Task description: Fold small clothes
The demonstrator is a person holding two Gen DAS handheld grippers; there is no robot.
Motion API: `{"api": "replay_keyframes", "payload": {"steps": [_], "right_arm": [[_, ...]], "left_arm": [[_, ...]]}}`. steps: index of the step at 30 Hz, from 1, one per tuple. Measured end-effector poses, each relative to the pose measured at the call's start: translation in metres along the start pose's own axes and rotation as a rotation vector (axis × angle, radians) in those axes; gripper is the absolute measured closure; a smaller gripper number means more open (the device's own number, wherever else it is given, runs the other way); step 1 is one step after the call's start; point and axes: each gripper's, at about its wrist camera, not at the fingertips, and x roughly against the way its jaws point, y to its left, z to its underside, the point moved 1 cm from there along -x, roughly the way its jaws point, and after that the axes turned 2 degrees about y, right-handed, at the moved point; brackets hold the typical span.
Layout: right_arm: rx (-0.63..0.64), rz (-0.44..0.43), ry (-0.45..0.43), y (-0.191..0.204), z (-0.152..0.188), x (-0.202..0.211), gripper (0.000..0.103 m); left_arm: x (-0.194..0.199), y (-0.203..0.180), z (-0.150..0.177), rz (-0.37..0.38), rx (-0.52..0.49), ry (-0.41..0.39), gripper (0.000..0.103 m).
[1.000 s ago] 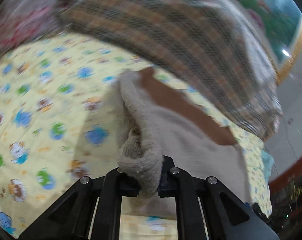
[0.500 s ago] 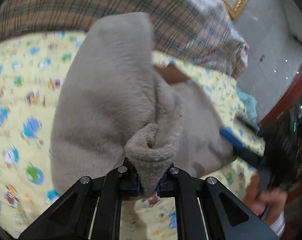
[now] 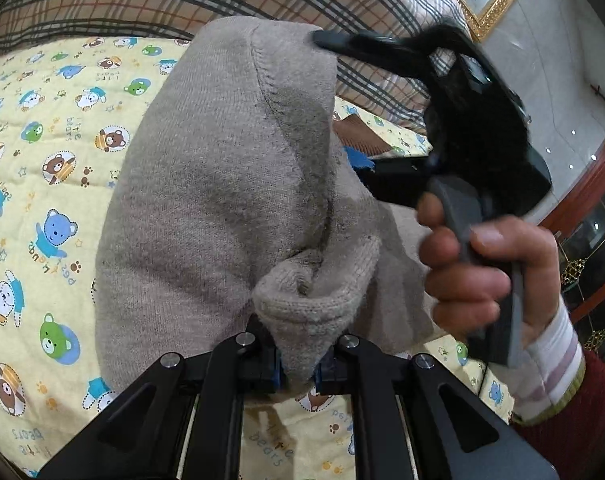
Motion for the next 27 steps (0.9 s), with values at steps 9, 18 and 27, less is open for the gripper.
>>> {"api": "replay_keyframes", "payload": {"steps": [9,18,27], "right_arm": [[0.047,0.082,0.032,0.003,-0.011,-0.002,0.084],[0.141,0.234,-0.100,0.004,-0.041,0.111,0.084],[0.006,0.339,-0.100,-0.080,-0.030,0.152,0.084]], "left_arm": [[0.006,-0.019,-0.007,0.027,-0.014,0.002,0.094],[-0.032,-0.124,-0.022,0.182,-0.135,0.025,0.093],[-0.093,-0.147,0.002,0.144,-0.169,0.138,0.093]]}}
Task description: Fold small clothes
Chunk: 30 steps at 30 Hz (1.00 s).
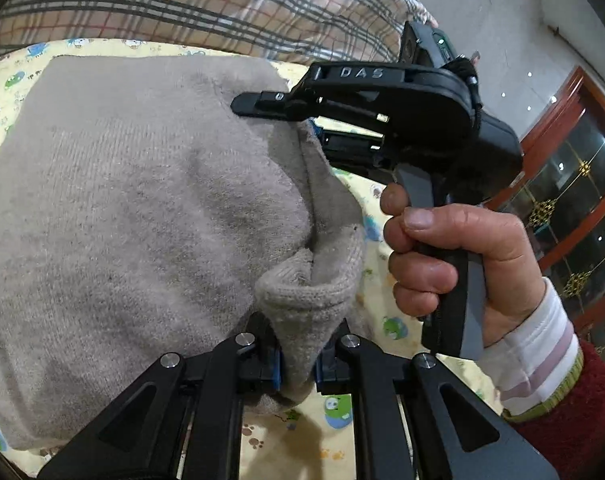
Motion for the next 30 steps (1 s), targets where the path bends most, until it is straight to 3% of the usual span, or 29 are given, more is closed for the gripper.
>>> {"api": "replay_keyframes", "payload": {"steps": [3,8,14,20,22,25,27,30], "right_arm": [[0.031,-0.024,-0.014,0.004,-0.002,0.000,0.084],[0.048,0.018,0.004,0.008,-0.003,-0.013,0.084],[0.017,0.022,-0.007,0.003,0.004,-0.007,0.077],[0.015,0.095,-0.087,0.008,0.016,0.030,0.053],[0.019,0.120,-0.138,0.011,0.025,0.050,0.053],[0.047,0.050,-0.180,0.025,0.039,0.072,0.053],[0.066,0.009,-0.155,0.035,0.046,0.071,0.053],[0.077,0.055,-0.093,0.042,0.052,0.053,0.053]], "left_arm": [[-0.002,0.000,-0.001,-0.007,-0.003,-0.014,0.091],[-0.004,-0.005,0.004,-0.022,-0.013,-0.007,0.087],[0.011,-0.010,0.016,0.003,-0.022,0.015,0.060],[0.056,0.007,0.039,0.030,-0.018,0.012,0.050],[0.081,0.021,0.049,-0.003,-0.008,-0.015,0.046],[0.110,0.048,0.055,-0.048,0.054,-0.062,0.042],[0.121,0.068,0.051,-0.081,0.111,-0.080,0.039],[0.127,0.096,0.042,-0.127,0.174,-0.097,0.039]]}}
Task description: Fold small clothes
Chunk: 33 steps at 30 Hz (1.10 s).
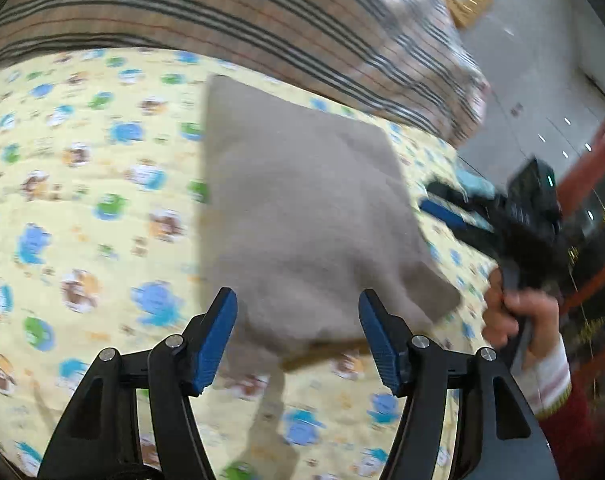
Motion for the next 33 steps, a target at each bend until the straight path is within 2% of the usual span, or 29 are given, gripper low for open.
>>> {"api": "replay_keyframes", "payload": {"steps": [4,7,11,13,15,17,21,28,31,32,33], "right_arm": [[0.003,0.115,0.039,-0.006,0.006,-0.020,0.053],[-0.022,0.110,0.062,-0.016,0.009,-0.031,0.053],[-0.024,0.049,0.068,-0.014,0.004,-0.039,0.052],[0.025,0.084,0.077,-0.001,0.002,-0.046,0.053],[0.093,0.152,0.074,0.012,0.003,-0.048,0.053],[0.106,0.178,0.059,0.017,0.004,-0.043,0.053],[0.081,0.111,0.045,0.018,0.008,-0.033,0.054],[0.058,0.091,0.088,0.014,0.012,-0.041,0.058],[0.023,0.068,0.097,0.007,0.013,-0.049,0.060],[0.006,0.055,0.095,0.004,0.013,-0.050,0.068],[-0.009,0.043,0.093,0.002,0.013,-0.051,0.080]], "left_arm": [[-0.013,0.025,-0.016,-0.002,0.054,0.015,0.037],[-0.029,0.035,-0.017,-0.034,0.052,0.039,0.035],[-0.043,0.045,-0.015,-0.006,0.101,0.077,0.035],[-0.039,0.043,-0.011,0.008,0.095,0.088,0.035],[-0.038,0.038,-0.004,0.005,0.041,0.105,0.032],[-0.033,0.034,0.009,-0.027,-0.017,0.103,0.023],[-0.040,0.028,0.031,-0.137,-0.096,0.097,0.022],[-0.059,0.003,0.038,-0.310,-0.225,0.060,0.023],[-0.058,0.012,0.034,-0.330,-0.164,0.039,0.027],[-0.055,0.017,0.031,-0.328,-0.132,0.025,0.032],[-0.052,0.022,0.029,-0.320,-0.101,0.015,0.032]]}}
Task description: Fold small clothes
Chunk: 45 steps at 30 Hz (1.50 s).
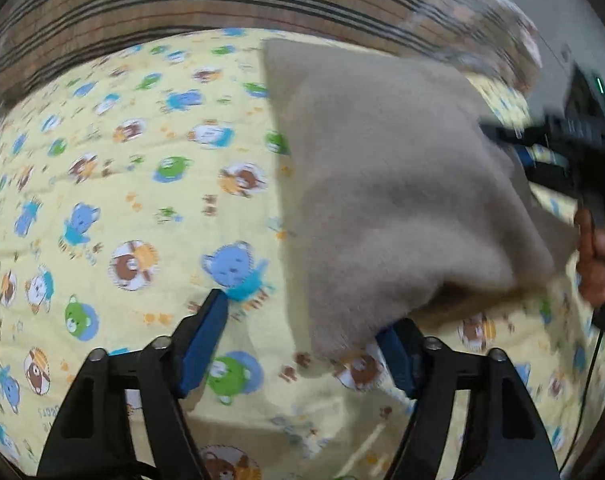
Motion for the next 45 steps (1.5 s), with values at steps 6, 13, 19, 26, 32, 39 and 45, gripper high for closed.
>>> {"api": "replay_keyframes", "payload": {"steps": [6,13,19,26,32,39,45], "right_arm": [[-0.040,-0.085,-0.069,0.011,-0.015,0.020,0.091],[0.147,0.026,-0.135,0.045,-0.024,0.063,0.092],[-0.021,0.073,-0.055,-0.030,0.007,0.019,0.092],[0.085,0.127,-0.117,-0.008,-0.004,0.011,0.092],[0.053,0.107,-0.089,-0.018,-0.004,0.017,0.084],[-0.028,0.094,-0.126,-0.032,0.005,0.038,0.046],[-0.078,0.036,-0.089,-0.040,-0.001,0.023,0.045]], "left_arm": [[-0.001,0.002,-0.003,-0.016,0.016,-0.004,0.035],[-0.004,0.007,-0.005,-0.024,0.067,0.006,0.035],[-0.002,0.010,0.000,-0.030,0.053,0.010,0.033],[0.002,0.008,0.007,-0.030,0.032,0.030,0.033],[0.026,0.015,0.015,0.053,-0.015,0.050,0.035],[0.054,0.018,-0.011,0.226,0.018,-0.007,0.022],[0.011,0.030,-0.064,0.310,0.160,0.065,0.022]]}}
